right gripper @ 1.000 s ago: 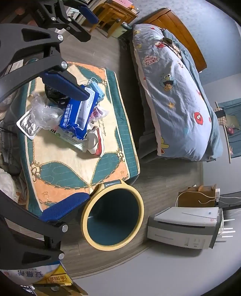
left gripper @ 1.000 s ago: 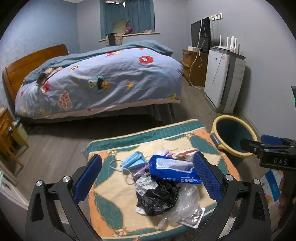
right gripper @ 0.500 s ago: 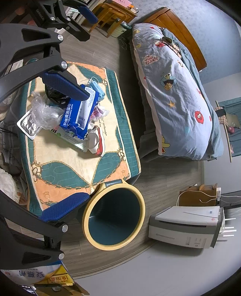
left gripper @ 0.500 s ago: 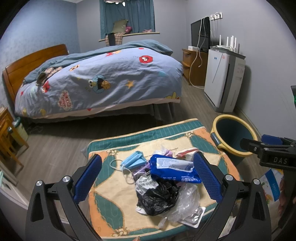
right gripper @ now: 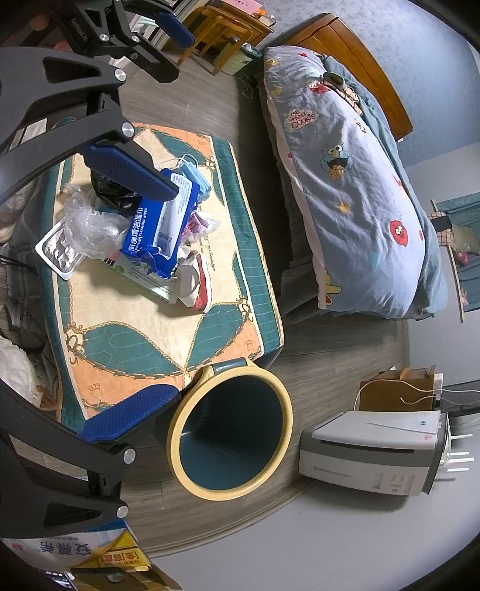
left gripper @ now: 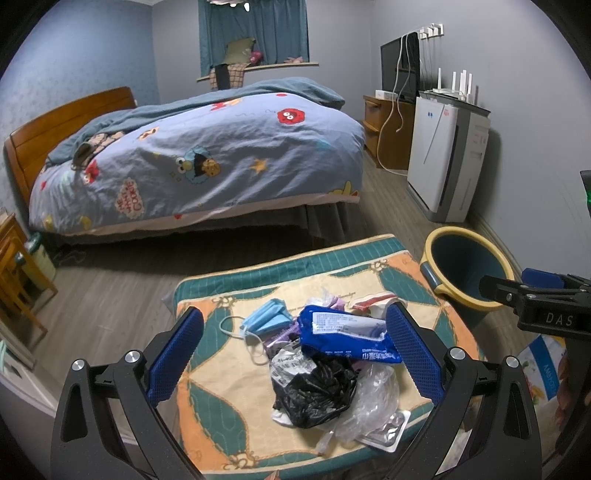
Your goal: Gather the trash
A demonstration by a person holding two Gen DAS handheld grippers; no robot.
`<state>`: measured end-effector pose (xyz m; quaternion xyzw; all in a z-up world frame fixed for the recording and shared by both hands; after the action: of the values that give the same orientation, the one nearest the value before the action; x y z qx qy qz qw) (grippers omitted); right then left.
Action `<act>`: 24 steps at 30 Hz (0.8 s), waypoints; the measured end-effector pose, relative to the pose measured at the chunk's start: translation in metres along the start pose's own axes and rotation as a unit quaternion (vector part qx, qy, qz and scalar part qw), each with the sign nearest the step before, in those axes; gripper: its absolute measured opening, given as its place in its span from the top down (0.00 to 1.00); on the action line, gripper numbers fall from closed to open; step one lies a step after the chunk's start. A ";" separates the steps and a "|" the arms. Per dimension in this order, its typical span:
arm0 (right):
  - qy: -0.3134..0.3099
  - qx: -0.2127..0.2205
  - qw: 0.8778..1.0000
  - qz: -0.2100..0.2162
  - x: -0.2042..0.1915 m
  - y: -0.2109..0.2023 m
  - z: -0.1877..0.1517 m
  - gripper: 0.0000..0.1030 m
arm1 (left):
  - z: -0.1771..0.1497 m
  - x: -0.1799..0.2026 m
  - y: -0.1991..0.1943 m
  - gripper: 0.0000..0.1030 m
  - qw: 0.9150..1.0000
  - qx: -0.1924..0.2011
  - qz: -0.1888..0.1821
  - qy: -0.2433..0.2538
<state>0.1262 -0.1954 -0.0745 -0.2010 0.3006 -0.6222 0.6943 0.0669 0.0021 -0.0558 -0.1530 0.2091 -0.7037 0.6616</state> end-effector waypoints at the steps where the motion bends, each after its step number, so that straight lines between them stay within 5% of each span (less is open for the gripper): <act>1: 0.000 0.000 1.000 0.000 0.000 0.000 0.000 0.05 | 0.000 0.000 0.000 0.05 1.000 0.000 0.000 0.000; 24: 0.003 -0.004 1.000 0.000 0.001 -0.001 -0.001 0.05 | -0.002 0.002 -0.002 0.05 1.000 -0.001 -0.001 0.000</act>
<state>0.1245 -0.1964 -0.0747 -0.2020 0.3047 -0.6218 0.6926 0.0644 0.0003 -0.0566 -0.1538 0.2094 -0.7045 0.6605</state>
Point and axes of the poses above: each gripper's, at about its wrist camera, not at the fingertips, and y roughly the way its jaws point, x to its right, z to its top, the point moved 8 cm from there along y, roughly the way its jaws point, and after that the axes turned 10 degrees about x, right-handed, at the moved point
